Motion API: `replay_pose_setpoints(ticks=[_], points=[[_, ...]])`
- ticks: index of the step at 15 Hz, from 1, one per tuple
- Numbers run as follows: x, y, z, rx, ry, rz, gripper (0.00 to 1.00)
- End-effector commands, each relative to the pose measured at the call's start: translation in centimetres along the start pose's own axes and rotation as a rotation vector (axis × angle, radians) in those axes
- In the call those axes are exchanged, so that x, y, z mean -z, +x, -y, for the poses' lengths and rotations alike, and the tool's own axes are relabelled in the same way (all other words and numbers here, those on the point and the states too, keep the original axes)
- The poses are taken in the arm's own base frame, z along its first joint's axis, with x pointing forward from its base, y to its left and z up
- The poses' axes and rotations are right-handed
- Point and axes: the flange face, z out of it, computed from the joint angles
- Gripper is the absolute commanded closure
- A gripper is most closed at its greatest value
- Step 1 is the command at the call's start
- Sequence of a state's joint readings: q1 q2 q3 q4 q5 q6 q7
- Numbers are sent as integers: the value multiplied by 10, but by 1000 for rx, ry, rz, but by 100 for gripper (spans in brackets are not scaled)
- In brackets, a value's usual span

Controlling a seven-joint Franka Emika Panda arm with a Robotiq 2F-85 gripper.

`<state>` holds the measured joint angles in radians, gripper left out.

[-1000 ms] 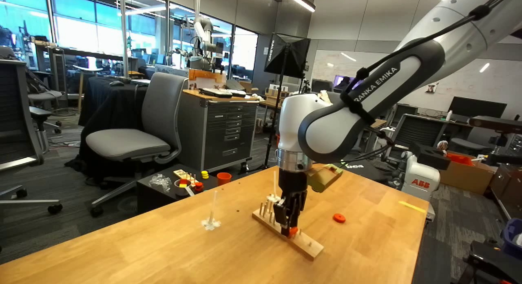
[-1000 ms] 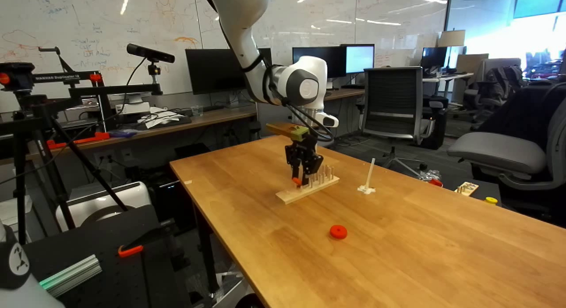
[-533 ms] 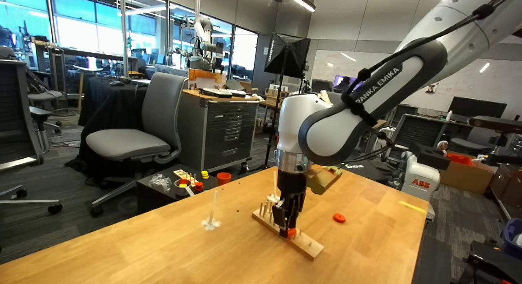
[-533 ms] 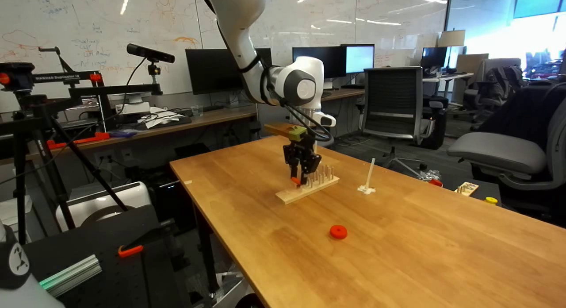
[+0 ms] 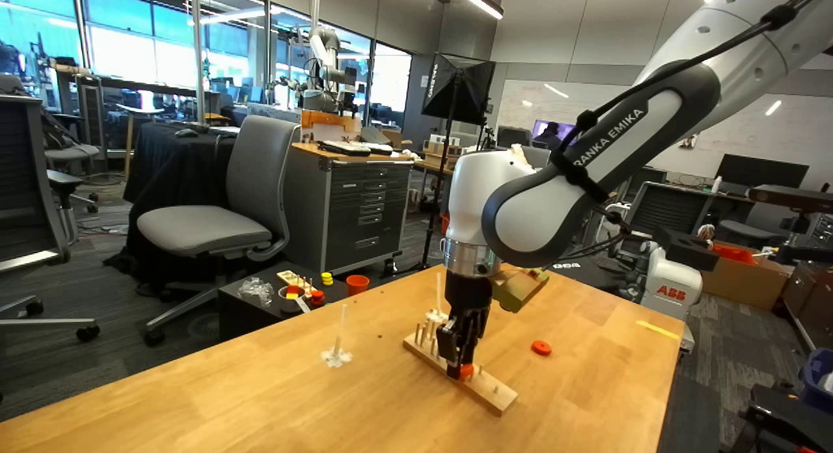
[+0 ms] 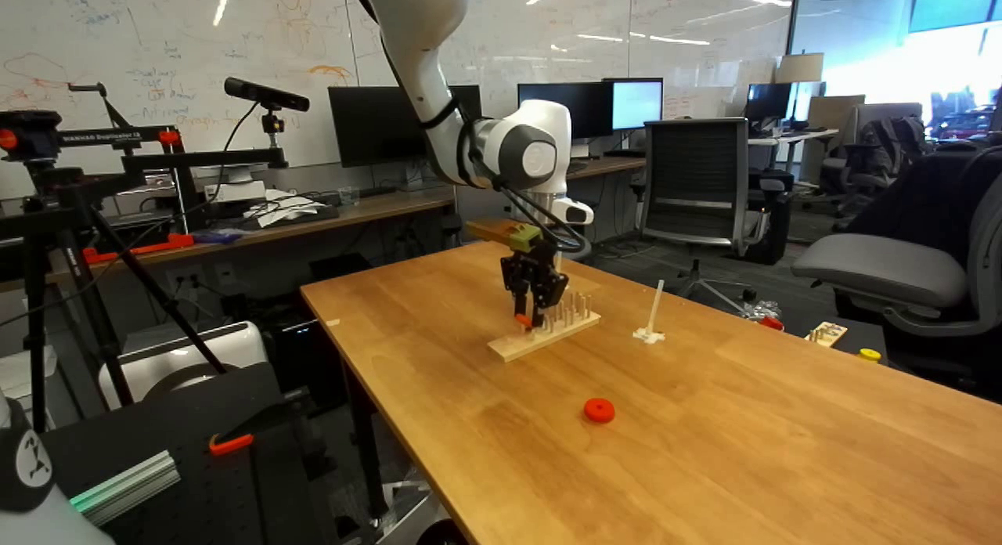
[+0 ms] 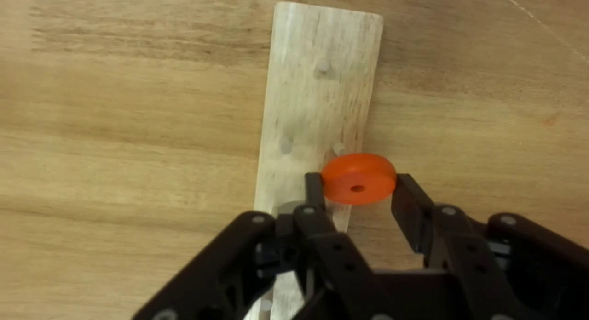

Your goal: Put an orange disk on the wooden base

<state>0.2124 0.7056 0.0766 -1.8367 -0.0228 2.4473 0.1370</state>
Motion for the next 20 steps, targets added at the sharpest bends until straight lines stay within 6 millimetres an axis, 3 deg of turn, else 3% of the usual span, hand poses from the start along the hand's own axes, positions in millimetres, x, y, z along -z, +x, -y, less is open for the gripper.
replay_pose_setpoints(ticks=[1, 9, 20], points=[[5, -10, -7, 8, -1, -25, 82], [7, -27, -17, 24, 3, -58, 82], [11, -58, -7, 73, 3, -130, 82]])
